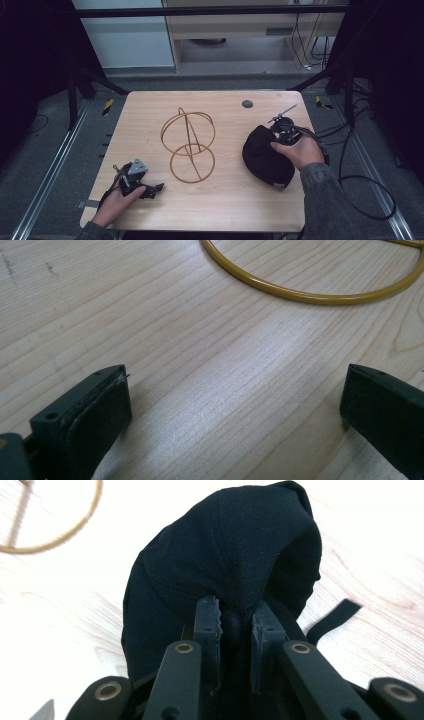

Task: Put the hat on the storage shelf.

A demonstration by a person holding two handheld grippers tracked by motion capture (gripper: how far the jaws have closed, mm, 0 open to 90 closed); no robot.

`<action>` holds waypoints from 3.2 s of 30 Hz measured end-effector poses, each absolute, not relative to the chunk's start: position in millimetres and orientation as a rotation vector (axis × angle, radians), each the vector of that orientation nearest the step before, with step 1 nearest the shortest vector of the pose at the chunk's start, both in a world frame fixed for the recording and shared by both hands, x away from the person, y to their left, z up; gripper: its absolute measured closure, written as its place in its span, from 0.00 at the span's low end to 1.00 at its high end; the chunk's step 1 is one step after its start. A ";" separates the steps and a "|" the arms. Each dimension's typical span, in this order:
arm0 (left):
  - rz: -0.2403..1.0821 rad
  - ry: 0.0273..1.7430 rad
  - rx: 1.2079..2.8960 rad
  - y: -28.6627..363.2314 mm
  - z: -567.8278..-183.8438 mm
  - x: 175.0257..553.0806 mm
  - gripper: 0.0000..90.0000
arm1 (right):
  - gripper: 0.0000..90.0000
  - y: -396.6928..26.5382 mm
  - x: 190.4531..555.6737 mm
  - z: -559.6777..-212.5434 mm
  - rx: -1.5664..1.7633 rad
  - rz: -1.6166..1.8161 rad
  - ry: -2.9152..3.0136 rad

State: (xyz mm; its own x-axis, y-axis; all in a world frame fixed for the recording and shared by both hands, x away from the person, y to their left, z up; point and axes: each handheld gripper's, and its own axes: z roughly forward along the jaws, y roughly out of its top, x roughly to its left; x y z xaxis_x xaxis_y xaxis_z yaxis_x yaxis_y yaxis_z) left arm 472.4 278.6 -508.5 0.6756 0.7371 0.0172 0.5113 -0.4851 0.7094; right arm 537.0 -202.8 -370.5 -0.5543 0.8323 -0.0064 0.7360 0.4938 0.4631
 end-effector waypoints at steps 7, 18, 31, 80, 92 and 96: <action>0.422 0.957 2.194 278.2 -508.5 471.3 0.00 | 0.86 -207.3 519.9 -352.9 1.351 0.671 2.442; 0.416 0.950 2.195 276.8 -508.6 473.4 0.00 | 0.86 -206.7 517.1 -336.2 1.319 0.712 2.401; 0.414 0.947 2.199 276.6 -508.3 473.9 0.00 | 0.87 -202.4 510.7 -314.7 1.326 0.720 2.351; 0.419 0.954 2.196 275.8 -508.4 473.1 0.00 | 0.87 -177.6 476.8 -231.8 1.109 1.008 2.255; 0.419 0.954 2.196 275.8 -508.4 473.1 0.00 | 0.87 -156.4 466.3 -204.1 1.008 1.065 2.239; 0.419 0.954 2.196 275.8 -508.4 473.1 0.00 | 0.87 -149.5 463.8 -196.4 0.981 1.076 2.237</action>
State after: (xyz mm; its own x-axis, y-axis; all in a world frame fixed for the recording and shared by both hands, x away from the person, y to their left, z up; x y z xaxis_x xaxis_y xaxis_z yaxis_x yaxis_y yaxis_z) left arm 473.1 275.8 -508.4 0.6771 0.7357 0.0177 0.5109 -0.4872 0.7082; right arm 463.8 -149.5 -196.4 -0.6352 0.7657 -0.1010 0.3992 0.4374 0.8058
